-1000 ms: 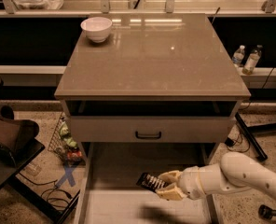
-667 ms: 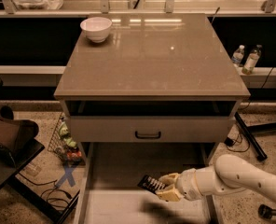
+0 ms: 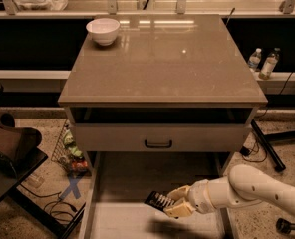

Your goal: Place rxbar chocolate into middle drawer

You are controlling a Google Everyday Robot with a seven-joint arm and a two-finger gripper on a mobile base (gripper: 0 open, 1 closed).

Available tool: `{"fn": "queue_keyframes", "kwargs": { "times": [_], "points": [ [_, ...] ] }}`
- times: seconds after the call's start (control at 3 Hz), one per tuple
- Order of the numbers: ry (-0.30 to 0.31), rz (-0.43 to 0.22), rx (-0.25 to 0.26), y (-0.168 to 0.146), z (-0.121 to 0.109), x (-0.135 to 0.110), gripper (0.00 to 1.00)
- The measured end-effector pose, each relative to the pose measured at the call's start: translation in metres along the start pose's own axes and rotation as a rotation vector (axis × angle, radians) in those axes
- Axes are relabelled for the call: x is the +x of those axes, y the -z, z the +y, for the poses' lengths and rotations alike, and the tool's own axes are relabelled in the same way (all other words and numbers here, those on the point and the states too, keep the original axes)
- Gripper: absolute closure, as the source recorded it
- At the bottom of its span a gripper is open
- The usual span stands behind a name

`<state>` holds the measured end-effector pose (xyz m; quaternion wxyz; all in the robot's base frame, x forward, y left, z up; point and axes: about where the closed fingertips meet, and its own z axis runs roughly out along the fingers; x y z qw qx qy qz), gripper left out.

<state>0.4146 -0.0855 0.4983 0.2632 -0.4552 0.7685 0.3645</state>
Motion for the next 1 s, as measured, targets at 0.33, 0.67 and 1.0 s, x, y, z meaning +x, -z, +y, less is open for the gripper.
{"fn": "queue_keyframes", "kwargs": {
  "times": [0.33, 0.67, 1.0],
  "points": [
    [0.000, 0.000, -0.003, -0.0015, 0.0008, -0.0002, 0.17],
    [0.001, 0.001, -0.007, -0.0029, 0.0018, -0.0003, 0.00],
    [0.001, 0.001, -0.007, -0.0029, 0.0018, -0.0003, 0.00]
  ]
}}
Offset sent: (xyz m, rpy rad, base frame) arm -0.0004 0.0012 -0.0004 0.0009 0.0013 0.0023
